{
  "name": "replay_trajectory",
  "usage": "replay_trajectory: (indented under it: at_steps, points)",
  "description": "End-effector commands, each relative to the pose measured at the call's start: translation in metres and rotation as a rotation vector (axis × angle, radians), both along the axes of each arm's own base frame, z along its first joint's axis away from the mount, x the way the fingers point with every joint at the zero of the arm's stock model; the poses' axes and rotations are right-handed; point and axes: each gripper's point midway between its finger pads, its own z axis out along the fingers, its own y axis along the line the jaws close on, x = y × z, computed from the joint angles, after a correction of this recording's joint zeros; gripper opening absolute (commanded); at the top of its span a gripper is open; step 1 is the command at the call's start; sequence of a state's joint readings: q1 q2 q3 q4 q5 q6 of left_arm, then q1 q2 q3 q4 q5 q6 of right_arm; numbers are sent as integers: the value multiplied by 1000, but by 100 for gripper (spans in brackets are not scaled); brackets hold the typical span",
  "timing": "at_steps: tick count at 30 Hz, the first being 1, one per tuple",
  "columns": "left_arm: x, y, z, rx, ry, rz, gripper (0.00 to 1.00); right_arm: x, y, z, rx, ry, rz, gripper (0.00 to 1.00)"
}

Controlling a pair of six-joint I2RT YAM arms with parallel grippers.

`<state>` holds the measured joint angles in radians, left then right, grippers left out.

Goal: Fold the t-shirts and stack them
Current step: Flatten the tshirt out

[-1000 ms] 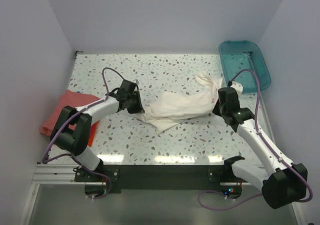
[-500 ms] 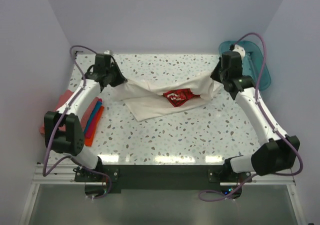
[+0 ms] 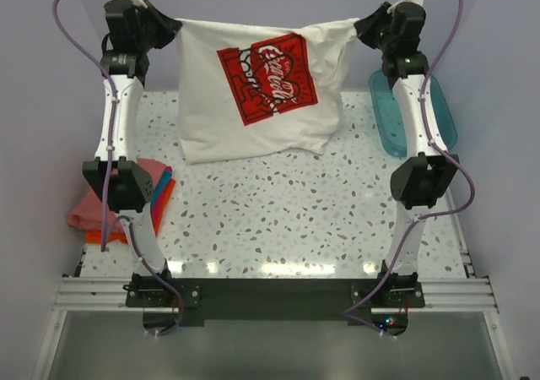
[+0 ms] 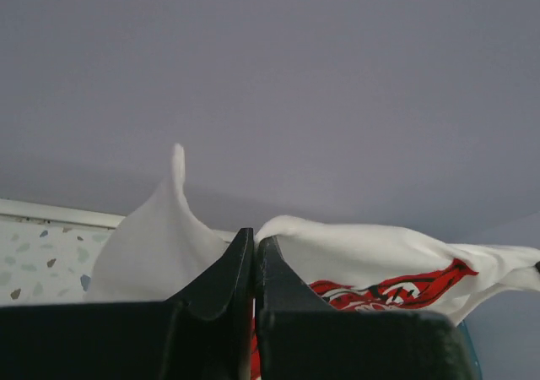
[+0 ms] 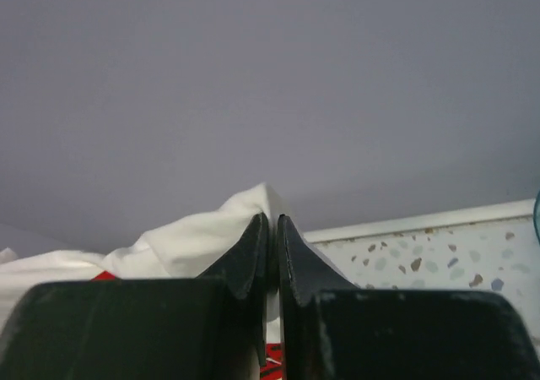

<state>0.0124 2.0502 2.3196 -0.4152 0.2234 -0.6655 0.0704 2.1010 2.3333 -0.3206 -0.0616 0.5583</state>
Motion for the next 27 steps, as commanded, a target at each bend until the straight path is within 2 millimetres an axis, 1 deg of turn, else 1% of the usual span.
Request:
replay_trajectory:
  at_steps: [1, 2, 3, 4, 5, 6, 7, 8, 9, 10, 11, 12, 13, 14, 15, 16, 17, 18, 19, 20, 21, 22, 23, 24, 25, 26, 27]
  points:
    - [-13, 25, 74, -42, -198, -30, 0, -24, -11, 110, 72, -270, 62, 0]
    - [-17, 26, 80, -38, -220, -34, 0, -26, -17, 112, 85, -280, 62, 0]
    - [-29, 27, 85, -29, -234, -34, 0, -31, -15, 124, 96, -329, 77, 0]
    - [-35, 30, 94, -10, -267, -26, 0, -39, -33, 116, 116, -311, 53, 0]
    - [-51, 31, 110, 2, -300, -20, 0, -44, -42, 116, 123, -324, 39, 0]
    - [-53, 34, 103, 5, -285, -16, 0, -51, -47, 125, 127, -370, 35, 0]
    - [-58, 33, 105, 12, -292, -22, 0, -49, -49, 99, 134, -318, 35, 0]
    - [-69, 33, 112, 20, -304, -25, 0, -63, -54, 109, 135, -336, 26, 0]
    - [-70, 31, 98, 24, -270, -31, 0, -68, -54, 106, 134, -337, 26, 0]
    - [-74, 32, 94, 29, -260, -30, 0, -67, -55, 76, 142, -275, 24, 0]
    - [-91, 30, 103, 36, -278, -28, 0, -81, -56, 82, 146, -287, 24, 0]
    - [-90, 29, 73, 28, -221, -30, 0, -86, -57, 73, 148, -276, 22, 0]
    - [-97, 29, 62, 22, -204, -31, 0, -89, -57, 35, 154, -196, 13, 0]
    - [-121, 23, 71, 13, -233, -41, 0, -95, -59, 20, 158, -164, 4, 0]
    - [-124, 22, 16, -13, -128, -44, 0, -112, -58, 20, 162, -161, 2, 0]
    - [-134, 18, 4, -35, -116, -51, 0, -120, -58, -32, 172, -54, -13, 0]
    - [-157, 14, 3, -41, -125, -53, 0, -130, -62, -55, 196, -1, -43, 0]
    - [-167, 11, -57, -71, -2, -47, 0, -150, -61, -62, 213, 17, -55, 0]
    - [-180, 3, -78, -81, 39, -57, 0, -168, -61, -125, 253, 147, -83, 0]
    - [-203, -4, -84, -87, 40, -65, 0, -182, -60, -148, 267, 191, -97, 1]
    - [-223, -12, -143, -99, 155, -71, 0, -199, -61, -164, 279, 224, -120, 5]
    - [-237, -21, -166, -93, 196, -75, 0, -222, -60, -219, 286, 336, -148, 6]
    - [-258, -35, -176, -88, 202, -103, 8, -235, -64, -238, 277, 379, -176, 9]
    - [-281, -42, -227, -100, 310, -110, 16, -250, -66, -261, 263, 446, -204, 13]
    - [-297, -55, -247, -101, 342, -147, 27, -269, -64, -283, 242, 490, -193, 24]
    - [-319, -56, -279, -108, 400, -144, 50, -277, -61, -292, 235, 514, -181, 28]
    - [-329, -55, -292, -123, 436, -135, 54, -285, -59, -298, 222, 532, -167, 35]
